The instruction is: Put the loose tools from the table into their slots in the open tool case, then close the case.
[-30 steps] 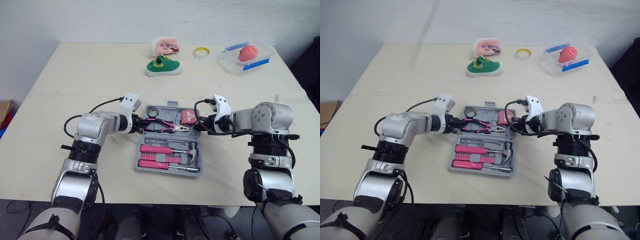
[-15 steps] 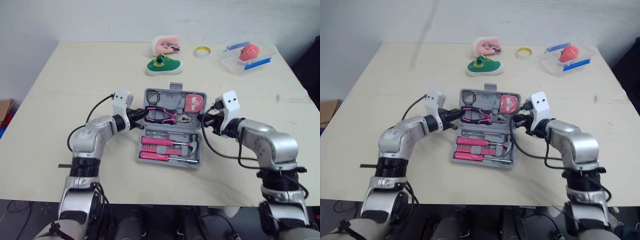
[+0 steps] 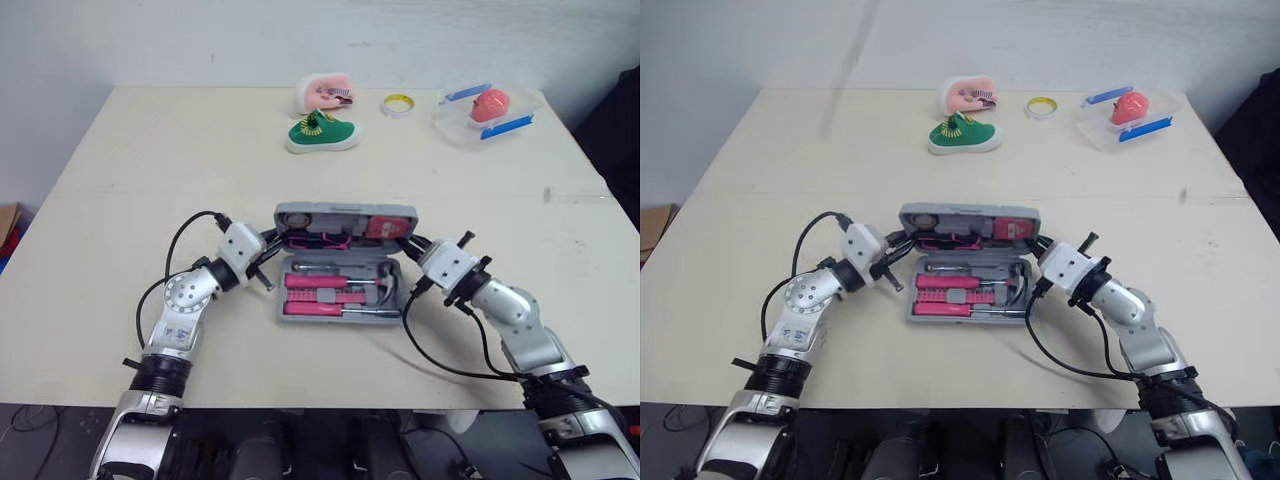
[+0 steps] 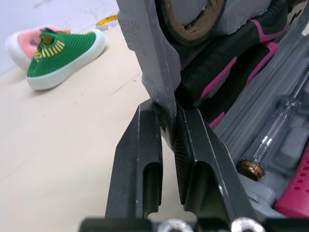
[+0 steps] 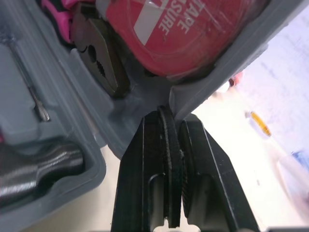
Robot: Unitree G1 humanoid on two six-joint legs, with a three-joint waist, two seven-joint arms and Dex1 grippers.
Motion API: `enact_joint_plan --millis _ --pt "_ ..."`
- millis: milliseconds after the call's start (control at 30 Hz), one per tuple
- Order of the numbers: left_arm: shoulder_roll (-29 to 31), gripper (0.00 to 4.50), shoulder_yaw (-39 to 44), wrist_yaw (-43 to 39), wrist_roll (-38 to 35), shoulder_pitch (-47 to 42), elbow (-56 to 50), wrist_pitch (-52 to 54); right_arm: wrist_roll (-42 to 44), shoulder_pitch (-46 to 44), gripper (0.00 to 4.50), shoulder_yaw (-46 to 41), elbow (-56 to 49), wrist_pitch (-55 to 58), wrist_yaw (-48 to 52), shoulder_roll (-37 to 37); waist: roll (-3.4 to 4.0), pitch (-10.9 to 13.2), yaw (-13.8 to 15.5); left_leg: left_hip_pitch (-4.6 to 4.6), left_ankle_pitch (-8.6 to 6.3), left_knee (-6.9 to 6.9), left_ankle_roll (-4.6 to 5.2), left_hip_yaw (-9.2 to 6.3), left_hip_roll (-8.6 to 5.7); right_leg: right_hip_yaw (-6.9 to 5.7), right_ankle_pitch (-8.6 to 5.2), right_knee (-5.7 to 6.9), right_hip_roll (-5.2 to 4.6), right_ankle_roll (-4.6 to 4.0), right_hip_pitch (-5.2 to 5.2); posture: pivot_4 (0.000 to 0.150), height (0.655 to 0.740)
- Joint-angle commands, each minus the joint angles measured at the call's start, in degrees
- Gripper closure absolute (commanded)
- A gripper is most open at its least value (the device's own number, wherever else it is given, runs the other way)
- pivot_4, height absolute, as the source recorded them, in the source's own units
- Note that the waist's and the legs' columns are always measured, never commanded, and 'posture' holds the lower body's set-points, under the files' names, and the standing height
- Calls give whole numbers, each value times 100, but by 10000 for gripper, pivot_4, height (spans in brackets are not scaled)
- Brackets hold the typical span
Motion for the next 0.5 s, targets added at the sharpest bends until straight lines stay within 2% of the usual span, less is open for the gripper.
enact_joint_plan --millis 33,67,100,200,333,400,433,500 --pt "292 43691 172 -187 -22 184 1 -214 -289 247 45000 1 211 -240 121 -211 0 0 2 0 0 1 0 -1 0 0 0 1 0 0 1 1500 7400" --pt "306 43691 177 -178 -22 212 -23 -228 -267 280 45000 -28 189 -267 85 -195 1 0 6 0 0 1 0 -3 1 0 0 0 0 0 3 1500 7400" --pt "284 40226 205 -189 -95 238 -51 -218 -222 323 45000 -48 156 -292 81 -176 1 0 11 2 0 1 0 -3 0 3 0 -1 0 0 5 1500 7400" --pt "351 27922 227 -302 -147 313 -74 -338 -266 468 32694 -62 4 -464 82 -238 0 0 24 3 0 4 1 -8 0 4 0 -1 -1 0 10 1500 7400" --pt "761 9855 396 -667 -312 622 -164 -379 -346 765 13330 -277 -307 -703 74 -508 1 -1 20 -1 -1 6 3 -11 -1 2 0 -1 -3 0 9 1500 7400" --pt "1160 9772 687 -1089 -664 991 -164 -217 -274 1091 3007 -450 -504 -857 235 -829 1 -1 4 2 -1 1 3 -11 0 4 -1 -1 -2 -1 9 1500 7400" --pt "1363 9772 824 -1172 -684 1137 -64 -238 -259 1267 581 -544 -567 -903 266 -970 1 -1 1 3 -2 -3 2 -11 2 3 -2 -3 -2 -4 9 1500 7400" --pt "1622 9772 996 -1168 -656 1293 102 -225 -227 1590 581 -699 -593 -964 311 -1192 1 0 11 3 -3 -10 -1 -12 5 0 -8 -3 -1 -15 4 1500 7400"
